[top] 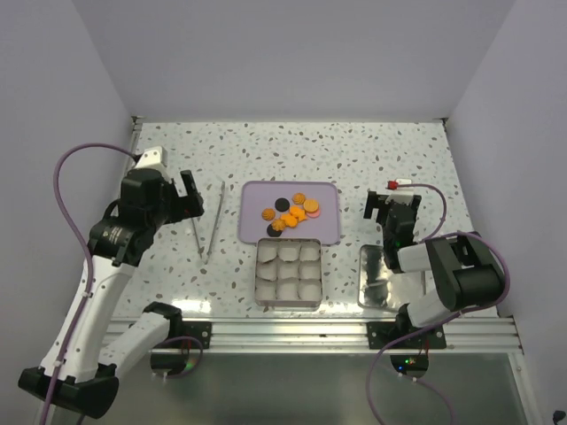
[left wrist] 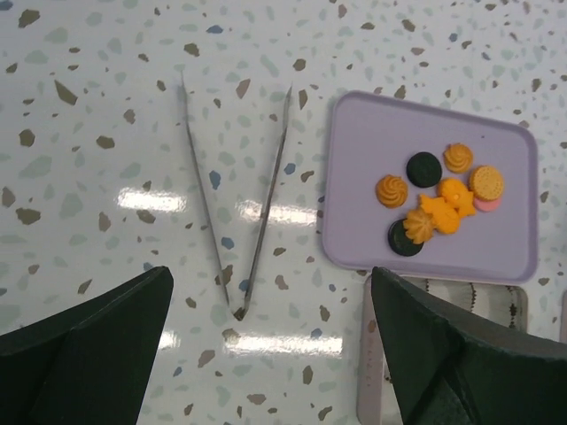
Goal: Pack the cookies
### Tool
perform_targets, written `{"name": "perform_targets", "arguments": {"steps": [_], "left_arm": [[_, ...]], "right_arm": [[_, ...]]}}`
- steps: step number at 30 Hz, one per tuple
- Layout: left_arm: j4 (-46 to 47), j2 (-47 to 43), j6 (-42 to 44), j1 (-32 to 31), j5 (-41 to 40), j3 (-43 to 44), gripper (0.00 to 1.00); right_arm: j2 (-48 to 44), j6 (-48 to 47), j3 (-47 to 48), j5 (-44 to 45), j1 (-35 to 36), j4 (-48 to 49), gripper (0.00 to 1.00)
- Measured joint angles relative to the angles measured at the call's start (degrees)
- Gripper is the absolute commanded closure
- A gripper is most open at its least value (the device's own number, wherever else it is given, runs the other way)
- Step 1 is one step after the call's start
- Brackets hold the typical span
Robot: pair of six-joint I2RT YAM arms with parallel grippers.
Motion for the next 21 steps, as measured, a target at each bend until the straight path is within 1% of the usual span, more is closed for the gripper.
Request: {"name": "perform_targets", "arguments": {"steps": [5,12,18,21], "left_arm": [[-5.6,3.8,-0.9,0.0,-4.9,-0.1,0.00],[-4.9,6.6,2.0,0.0,-4.0,-7.0,0.00],[-5.2,14.9,3.7,0.0,-3.4,-6.6,0.00],[-4.8,18.3,4.6,0.3,-1.4,-6.6,0.00]], "right_arm": [[0.0,0.0,0.0,0.0,0.0,0.0,0.01],[0.0,0.0,0.0,0.0,0.0,0.0,0.01],[0.0,0.0,0.0,0.0,0.0,0.0,0.01],[0.0,0.0,0.0,0.0,0.0,0.0,0.01]]}}
